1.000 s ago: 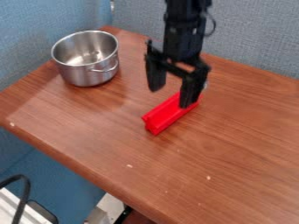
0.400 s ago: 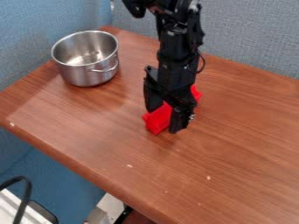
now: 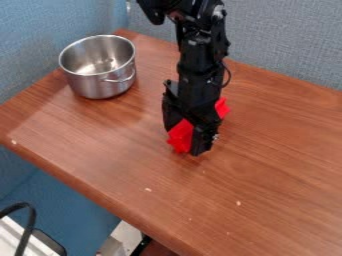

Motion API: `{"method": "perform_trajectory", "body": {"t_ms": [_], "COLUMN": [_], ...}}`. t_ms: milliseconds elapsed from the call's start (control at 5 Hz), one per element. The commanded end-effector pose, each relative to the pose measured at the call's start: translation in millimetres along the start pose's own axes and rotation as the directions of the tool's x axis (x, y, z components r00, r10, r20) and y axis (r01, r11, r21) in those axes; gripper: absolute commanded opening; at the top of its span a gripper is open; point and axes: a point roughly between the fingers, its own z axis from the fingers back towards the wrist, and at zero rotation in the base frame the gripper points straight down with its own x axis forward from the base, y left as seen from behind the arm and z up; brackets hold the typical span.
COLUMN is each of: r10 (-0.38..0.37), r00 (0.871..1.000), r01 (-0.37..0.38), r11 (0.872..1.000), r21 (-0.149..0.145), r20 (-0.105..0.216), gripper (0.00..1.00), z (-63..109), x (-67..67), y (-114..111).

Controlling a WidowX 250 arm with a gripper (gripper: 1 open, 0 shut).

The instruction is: Put the red object in the metal pot

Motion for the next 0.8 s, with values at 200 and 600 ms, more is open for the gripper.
{"method": "perform_trajectory", "body": {"t_ms": [200,600], "r10": [-0.010,0.005], "r00": [0.999,1.000], "r01": [0.010,-0.004], "r11": [1.000,1.000], "r21": [-0.002,-0.014], "r20": [0.040,0.027], "gripper": [0.00,1.00], "z": [17.2,21.3], "x": [7.1,2.6], "y": [9.8,5.9]}}
